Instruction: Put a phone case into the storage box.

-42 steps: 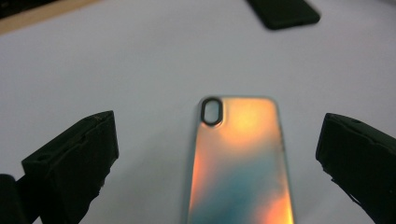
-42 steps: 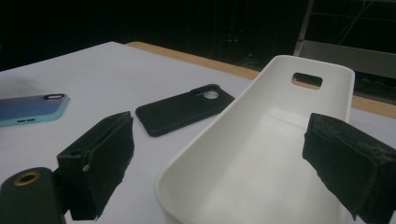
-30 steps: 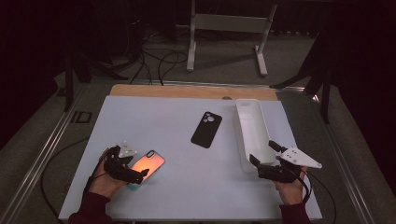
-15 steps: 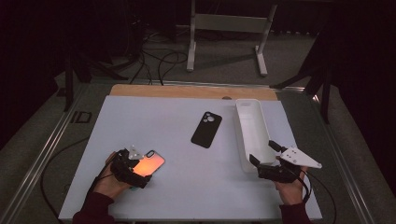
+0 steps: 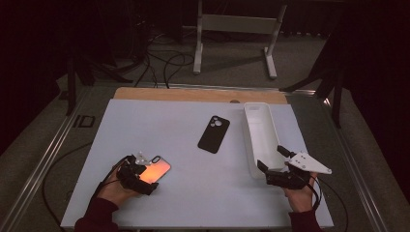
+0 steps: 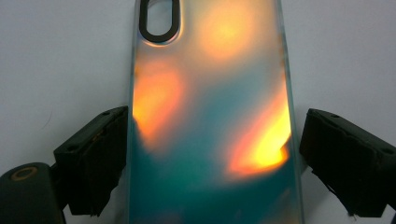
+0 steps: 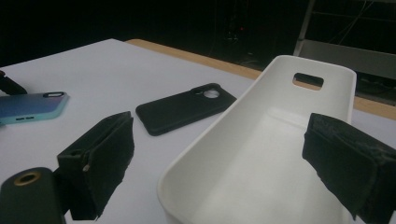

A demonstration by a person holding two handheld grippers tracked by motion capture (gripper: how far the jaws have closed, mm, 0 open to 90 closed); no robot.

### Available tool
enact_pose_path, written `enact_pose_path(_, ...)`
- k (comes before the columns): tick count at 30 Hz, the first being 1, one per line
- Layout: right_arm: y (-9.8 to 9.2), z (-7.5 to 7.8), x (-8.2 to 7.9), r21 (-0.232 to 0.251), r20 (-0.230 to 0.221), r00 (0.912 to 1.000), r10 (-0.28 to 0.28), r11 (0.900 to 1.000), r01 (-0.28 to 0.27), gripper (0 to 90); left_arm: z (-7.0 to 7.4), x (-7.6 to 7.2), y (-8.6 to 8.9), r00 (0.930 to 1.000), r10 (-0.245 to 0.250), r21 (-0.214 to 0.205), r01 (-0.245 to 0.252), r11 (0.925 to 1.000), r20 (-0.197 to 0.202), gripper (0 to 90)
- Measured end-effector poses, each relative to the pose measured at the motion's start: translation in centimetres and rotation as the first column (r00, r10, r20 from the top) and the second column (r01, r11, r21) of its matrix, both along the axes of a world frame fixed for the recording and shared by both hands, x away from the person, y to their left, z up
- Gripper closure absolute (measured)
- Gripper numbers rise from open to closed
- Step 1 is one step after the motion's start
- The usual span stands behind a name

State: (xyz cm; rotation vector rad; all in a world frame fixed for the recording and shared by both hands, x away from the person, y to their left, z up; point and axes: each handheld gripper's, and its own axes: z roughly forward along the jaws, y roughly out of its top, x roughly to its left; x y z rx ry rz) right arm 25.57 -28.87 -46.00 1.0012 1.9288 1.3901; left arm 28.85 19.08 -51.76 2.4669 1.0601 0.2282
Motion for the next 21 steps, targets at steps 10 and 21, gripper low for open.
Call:
enact_pose_path(10,0.0,0.2,0.2,-0.002,0.001,1.0,0.003,1.0,-0.003,8.6,0.3,0.1,0.1,0.9995,0.021,-0.003,-0.021,0.9998,0.022,17.1)
enact_pose_path(21,0.0,0.4,0.3,-0.005,0.0,1.0,-0.006,1.0,0.006,8.7,2.5,0.3,0.2,0.985,0.086,-0.048,-0.08,0.9957,0.15,17.1)
